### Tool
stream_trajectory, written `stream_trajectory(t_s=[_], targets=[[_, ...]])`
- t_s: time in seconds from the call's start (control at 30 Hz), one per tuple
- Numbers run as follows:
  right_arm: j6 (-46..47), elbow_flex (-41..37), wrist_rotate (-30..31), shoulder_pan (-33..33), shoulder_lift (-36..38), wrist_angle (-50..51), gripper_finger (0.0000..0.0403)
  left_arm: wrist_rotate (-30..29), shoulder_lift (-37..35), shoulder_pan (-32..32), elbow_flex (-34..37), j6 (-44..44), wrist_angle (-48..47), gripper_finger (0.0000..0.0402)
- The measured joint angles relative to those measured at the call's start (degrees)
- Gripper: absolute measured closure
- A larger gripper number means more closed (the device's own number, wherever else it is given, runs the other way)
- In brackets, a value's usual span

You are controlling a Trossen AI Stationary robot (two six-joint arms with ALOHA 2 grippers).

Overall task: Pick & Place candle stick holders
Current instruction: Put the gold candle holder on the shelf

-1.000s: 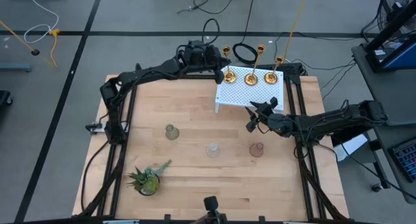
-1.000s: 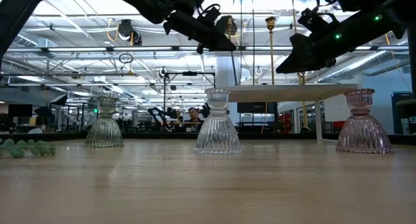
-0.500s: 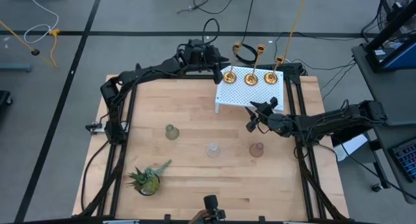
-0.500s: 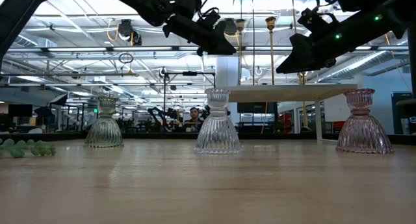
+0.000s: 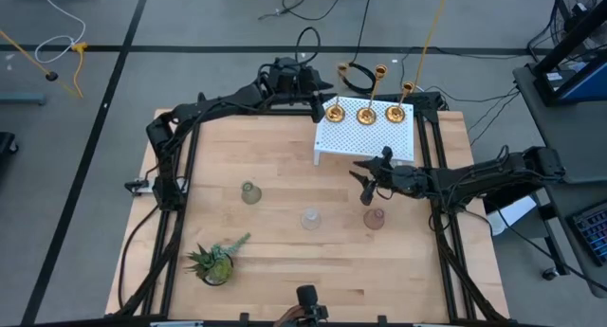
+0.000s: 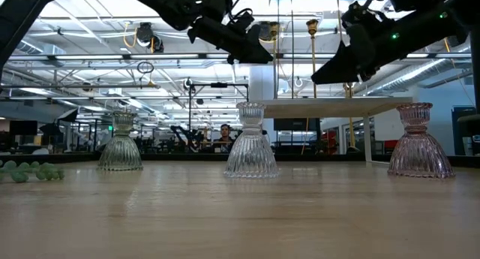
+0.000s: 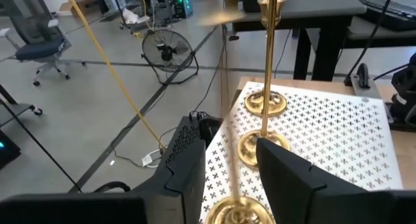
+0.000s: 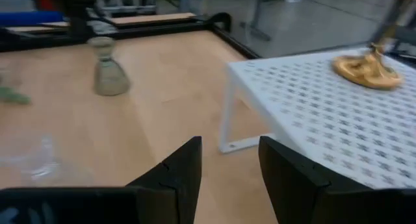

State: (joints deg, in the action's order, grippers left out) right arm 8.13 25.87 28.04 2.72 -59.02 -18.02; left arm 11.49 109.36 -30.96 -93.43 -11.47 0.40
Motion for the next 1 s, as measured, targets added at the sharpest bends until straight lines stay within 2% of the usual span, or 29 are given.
stream_trajectory(t_s=[0.2, 0.43, 0.57, 1.0], targets=[[-0.03, 0.00, -8.56, 0.02, 0.00, -0.59, 0.0259, 0.21, -0.02, -0.25, 0.02, 0.49, -2.18, 0.0274], [0.17, 0.00, -8.58, -0.02, 0.00, -0.96, 0.0259, 1.49, 3.71, 1.12, 0.11, 2.97, -3.51, 0.0275], [0.15, 0.00, -8.62, -0.02, 0.00, -0.96, 0.0259, -1.18, 6.18, 1.86, 0.10, 2.89, -3.05, 0.0275], [0.15, 0.00, -8.67, -0.02, 0.00, -0.76, 0.0259, -3.54, 9.75, 1.68, 0.01, 4.45, -2.12, 0.0275]])
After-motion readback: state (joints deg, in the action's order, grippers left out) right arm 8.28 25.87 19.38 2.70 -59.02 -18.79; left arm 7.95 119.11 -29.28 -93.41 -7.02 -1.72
